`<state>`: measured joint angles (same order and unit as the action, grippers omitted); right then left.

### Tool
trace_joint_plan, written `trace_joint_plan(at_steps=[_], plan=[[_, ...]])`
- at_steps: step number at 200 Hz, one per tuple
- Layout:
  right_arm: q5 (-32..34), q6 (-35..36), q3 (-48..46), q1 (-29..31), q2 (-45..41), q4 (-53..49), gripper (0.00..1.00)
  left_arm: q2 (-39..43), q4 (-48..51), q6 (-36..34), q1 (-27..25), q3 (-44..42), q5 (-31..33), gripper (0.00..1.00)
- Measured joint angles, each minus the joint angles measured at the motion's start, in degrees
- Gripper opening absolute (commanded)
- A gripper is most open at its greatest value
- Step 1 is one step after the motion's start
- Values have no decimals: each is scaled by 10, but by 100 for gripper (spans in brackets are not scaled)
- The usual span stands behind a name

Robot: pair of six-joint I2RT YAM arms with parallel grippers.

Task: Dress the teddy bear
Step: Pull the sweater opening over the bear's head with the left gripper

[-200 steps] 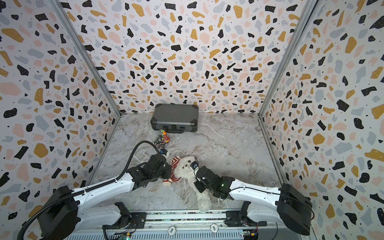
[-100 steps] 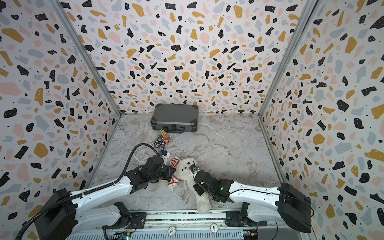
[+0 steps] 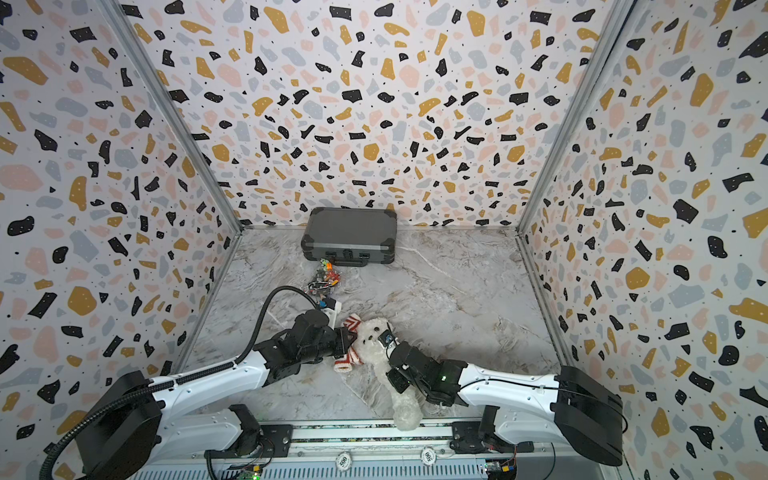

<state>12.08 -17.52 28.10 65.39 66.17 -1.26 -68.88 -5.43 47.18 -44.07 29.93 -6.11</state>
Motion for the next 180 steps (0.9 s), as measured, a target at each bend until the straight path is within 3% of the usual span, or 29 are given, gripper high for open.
trace_joint_plan(at_steps=[9,34,70,126,180], plan=[[-3,1,0,0,3,2,0,0,8,-3,0,0,6,0],[-8,4,0,0,17,11,0,0,43,-18,-4,0,27,20],[-9,11,0,0,21,17,0,6,100,-46,-7,3,55,35],[-14,14,0,0,23,19,0,-29,153,-102,-7,89,87,39],[-14,14,0,0,20,18,0,-108,173,-146,-4,130,88,32]])
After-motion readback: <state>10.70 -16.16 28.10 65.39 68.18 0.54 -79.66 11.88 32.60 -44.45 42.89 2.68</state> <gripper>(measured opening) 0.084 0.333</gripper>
